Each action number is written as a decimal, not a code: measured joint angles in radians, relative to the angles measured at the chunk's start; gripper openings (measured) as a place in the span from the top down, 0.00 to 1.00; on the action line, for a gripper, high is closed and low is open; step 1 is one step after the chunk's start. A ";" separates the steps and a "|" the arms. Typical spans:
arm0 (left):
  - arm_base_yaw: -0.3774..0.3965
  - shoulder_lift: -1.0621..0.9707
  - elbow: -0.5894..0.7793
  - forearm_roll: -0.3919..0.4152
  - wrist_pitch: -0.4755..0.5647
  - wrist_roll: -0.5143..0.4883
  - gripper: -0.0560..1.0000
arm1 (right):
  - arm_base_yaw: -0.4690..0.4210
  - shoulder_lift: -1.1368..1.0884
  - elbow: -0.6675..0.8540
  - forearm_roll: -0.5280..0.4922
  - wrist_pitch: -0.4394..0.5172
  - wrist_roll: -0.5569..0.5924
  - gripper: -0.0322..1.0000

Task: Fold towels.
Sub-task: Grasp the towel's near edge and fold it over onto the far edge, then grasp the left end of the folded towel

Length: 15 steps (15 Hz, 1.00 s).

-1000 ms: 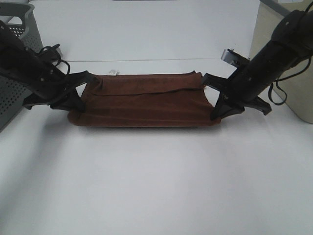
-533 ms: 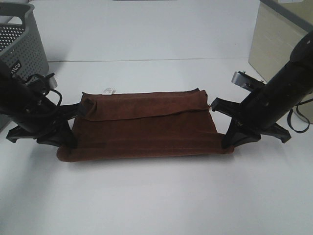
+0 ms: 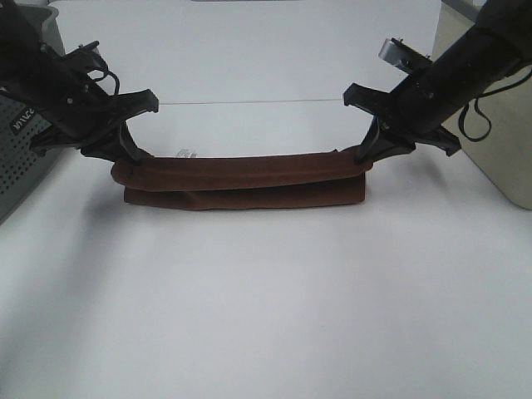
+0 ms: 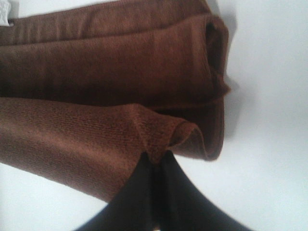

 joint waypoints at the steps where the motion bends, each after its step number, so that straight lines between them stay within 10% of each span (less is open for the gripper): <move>1: 0.000 0.040 -0.041 0.024 0.001 -0.021 0.93 | 0.000 0.042 -0.058 -0.002 0.010 0.000 0.97; 7: 0.019 0.233 -0.228 0.056 -0.027 -0.087 0.81 | 0.000 0.219 -0.201 -0.010 -0.019 0.006 0.94; 11: 0.020 0.254 -0.269 0.061 -0.002 -0.047 0.20 | -0.001 0.214 -0.207 -0.016 -0.020 0.016 0.31; 15: 0.020 0.270 -0.272 0.067 -0.002 -0.042 0.18 | -0.001 0.180 -0.207 -0.019 0.006 0.018 0.14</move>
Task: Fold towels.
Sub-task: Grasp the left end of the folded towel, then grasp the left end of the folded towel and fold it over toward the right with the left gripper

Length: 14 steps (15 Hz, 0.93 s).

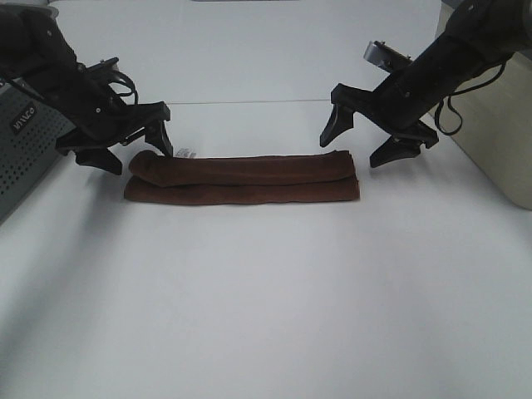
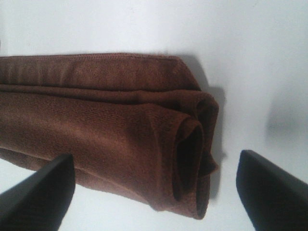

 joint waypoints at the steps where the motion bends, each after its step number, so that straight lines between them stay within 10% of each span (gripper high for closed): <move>1: 0.000 0.018 0.000 -0.007 0.000 0.000 0.20 | 0.000 0.000 0.000 -0.003 0.002 0.000 0.14; 5: 0.000 0.040 -0.006 -0.040 -0.022 0.000 0.34 | 0.000 0.000 0.000 -0.011 0.006 0.000 0.14; 9: -0.001 0.041 -0.007 -0.043 -0.012 0.000 0.87 | 0.000 0.000 0.000 -0.011 0.012 0.000 0.14; 14: -0.001 -0.107 -0.007 0.236 0.089 -0.091 0.87 | 0.000 -0.041 0.000 -0.018 0.070 0.001 0.14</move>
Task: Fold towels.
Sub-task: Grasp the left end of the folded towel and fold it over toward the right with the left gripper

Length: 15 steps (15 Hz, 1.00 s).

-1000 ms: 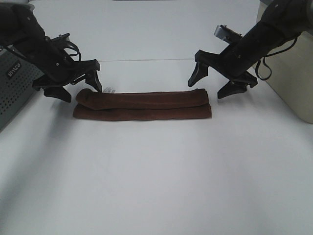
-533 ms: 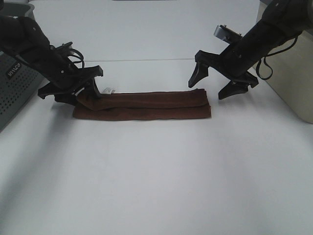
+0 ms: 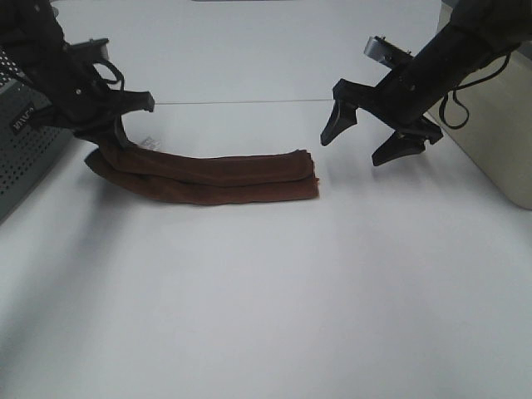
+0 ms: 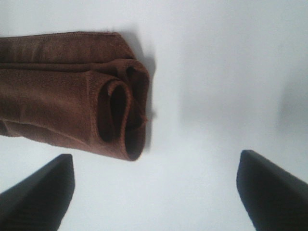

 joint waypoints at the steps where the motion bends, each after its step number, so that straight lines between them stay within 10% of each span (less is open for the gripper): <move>1: 0.000 -0.046 0.000 0.039 0.017 -0.027 0.87 | 0.000 -0.023 0.000 0.000 0.019 0.004 0.14; 10: -0.212 -0.023 -0.154 -0.190 0.053 -0.134 0.85 | 0.000 -0.185 0.000 -0.001 0.224 0.075 0.14; 15: -0.302 0.126 -0.239 -0.276 -0.075 -0.191 0.40 | 0.000 -0.227 0.000 -0.017 0.269 0.083 0.14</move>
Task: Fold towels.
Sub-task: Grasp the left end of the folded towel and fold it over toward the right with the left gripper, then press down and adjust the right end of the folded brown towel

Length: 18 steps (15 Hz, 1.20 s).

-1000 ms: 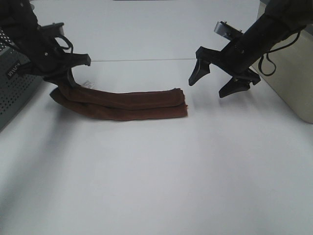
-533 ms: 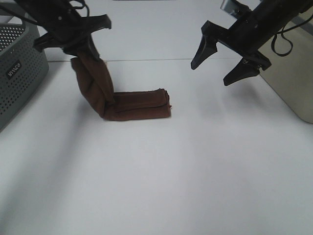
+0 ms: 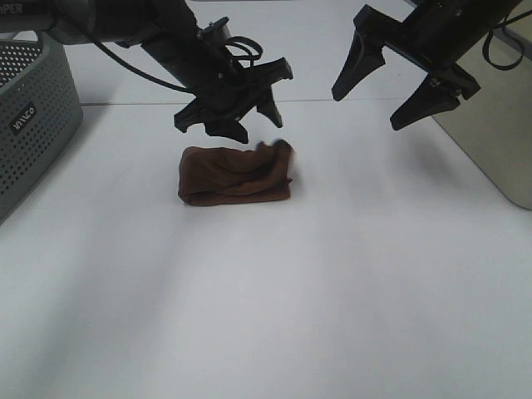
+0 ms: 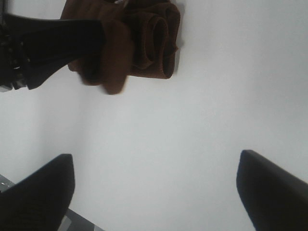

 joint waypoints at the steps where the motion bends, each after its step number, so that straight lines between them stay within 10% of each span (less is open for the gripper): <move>1: -0.007 0.002 0.000 -0.034 -0.043 -0.005 0.32 | 0.000 -0.002 0.000 0.000 0.004 0.003 0.14; 6: 0.050 -0.084 -0.020 -0.009 -0.069 0.041 0.26 | 0.014 -0.002 0.000 0.114 -0.036 -0.090 0.14; 12: 0.214 -0.222 -0.028 0.092 0.086 0.064 0.26 | 0.197 0.214 -0.008 0.620 -0.159 -0.417 0.14; 18: 0.215 -0.222 -0.028 0.113 0.125 0.065 0.26 | 0.195 0.393 -0.079 0.640 -0.216 -0.470 0.14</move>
